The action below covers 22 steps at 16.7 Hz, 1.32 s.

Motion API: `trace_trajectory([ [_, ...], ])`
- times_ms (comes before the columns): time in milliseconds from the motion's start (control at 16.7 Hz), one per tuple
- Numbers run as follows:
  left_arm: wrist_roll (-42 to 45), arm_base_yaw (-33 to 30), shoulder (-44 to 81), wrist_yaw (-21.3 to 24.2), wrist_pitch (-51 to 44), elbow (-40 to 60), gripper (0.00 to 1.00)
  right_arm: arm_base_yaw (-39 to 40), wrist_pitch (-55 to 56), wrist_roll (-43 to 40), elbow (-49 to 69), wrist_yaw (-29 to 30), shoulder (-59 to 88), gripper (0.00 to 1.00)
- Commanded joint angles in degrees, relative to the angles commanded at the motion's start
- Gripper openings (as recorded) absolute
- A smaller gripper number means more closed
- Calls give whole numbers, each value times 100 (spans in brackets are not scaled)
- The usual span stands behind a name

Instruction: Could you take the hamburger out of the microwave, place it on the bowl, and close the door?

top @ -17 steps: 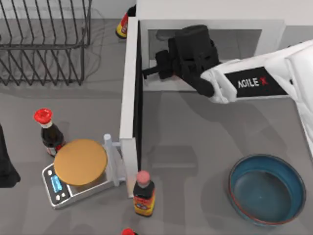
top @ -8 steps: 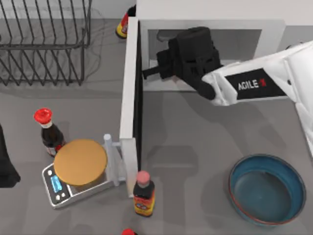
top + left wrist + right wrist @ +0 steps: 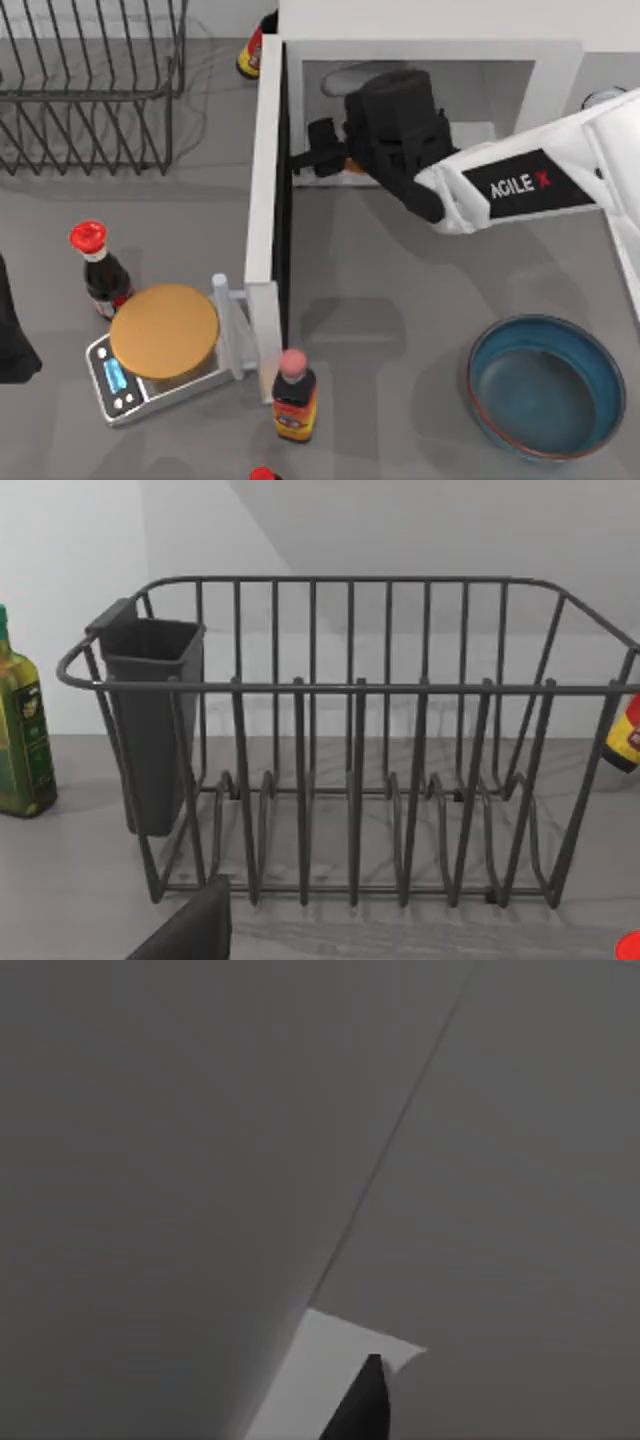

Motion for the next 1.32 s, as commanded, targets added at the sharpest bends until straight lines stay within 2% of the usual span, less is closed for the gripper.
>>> trace_trajectory([
  [480, 0, 0, 0, 0, 0, 0, 100, 1032, 1315, 497, -3101, 894, -1434, 0],
  [660, 0, 0, 0, 0, 0, 0, 100, 1343, 1711, 646, -3881, 1163, -1863, 0],
  [1080, 0, 0, 0, 0, 0, 0, 100, 1410, 1819, 702, -4087, 1244, -1996, 0],
  [1320, 0, 0, 0, 0, 0, 0, 100, 1406, 1214, 699, -3939, 1235, -2486, 0],
])
